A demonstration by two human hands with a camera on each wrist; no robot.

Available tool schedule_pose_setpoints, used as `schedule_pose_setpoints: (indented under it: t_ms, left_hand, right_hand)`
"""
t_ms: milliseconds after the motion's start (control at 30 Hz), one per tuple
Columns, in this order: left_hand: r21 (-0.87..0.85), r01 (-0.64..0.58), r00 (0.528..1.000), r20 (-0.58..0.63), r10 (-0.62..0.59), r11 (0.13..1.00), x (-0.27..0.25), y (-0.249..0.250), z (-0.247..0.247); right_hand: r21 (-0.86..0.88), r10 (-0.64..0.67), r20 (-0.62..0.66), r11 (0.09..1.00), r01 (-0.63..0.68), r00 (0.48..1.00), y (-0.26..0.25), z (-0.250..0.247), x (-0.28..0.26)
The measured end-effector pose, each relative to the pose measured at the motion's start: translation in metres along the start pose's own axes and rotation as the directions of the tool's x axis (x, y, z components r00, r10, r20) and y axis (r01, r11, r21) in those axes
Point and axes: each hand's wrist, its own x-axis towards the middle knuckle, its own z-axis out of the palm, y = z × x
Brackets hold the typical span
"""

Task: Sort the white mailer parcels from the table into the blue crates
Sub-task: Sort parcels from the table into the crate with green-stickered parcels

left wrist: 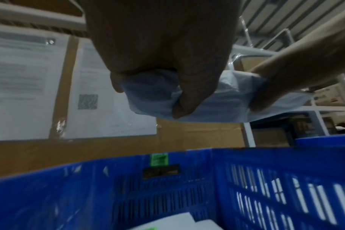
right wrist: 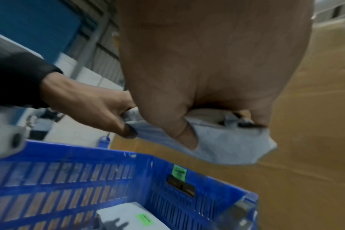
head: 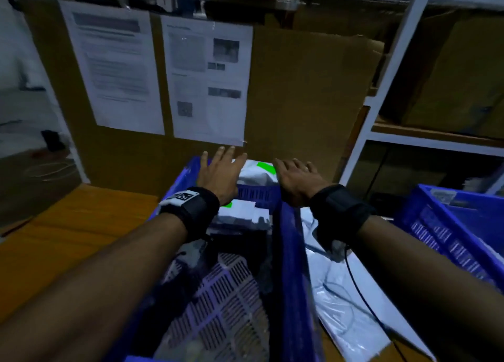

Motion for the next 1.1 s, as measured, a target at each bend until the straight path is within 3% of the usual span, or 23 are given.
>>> schedule_pose_setpoints:
  t_ms: [233,500,667,967,1100]
  left_hand:
    - [-0.034,0.058,0.993,0.108,-0.054,0.998,0.026,-0.037,0.051]
    - [-0.017,0.115,0.993,0.016,-0.115,0.993,0.025,-0.045,0.103]
    - [-0.041,0.139,0.990,-0.009,-0.140,0.989,0.024,-0.050,0.136]
    - [0.059,0.150,0.982,0.106,-0.156,0.987,0.019,-0.053,0.163]
    - [0.020,0.046,0.978,0.204,-0.049,0.999,0.007,-0.047,0.178]
  right_hand:
    - [-0.066,0.116,0.212,0.992,-0.105,0.970,-0.037,0.022,0.058]
    - [-0.087,0.211,0.044,0.975,-0.207,0.976,-0.060,0.084,0.080]
    - [0.019,0.248,0.092,0.968,-0.251,0.964,-0.069,0.112,0.087]
    - [0.138,0.218,0.131,0.962,-0.235,0.967,-0.073,0.165,0.092]
    - [0.114,0.188,0.093,0.973,-0.199,0.978,-0.076,0.180,0.092]
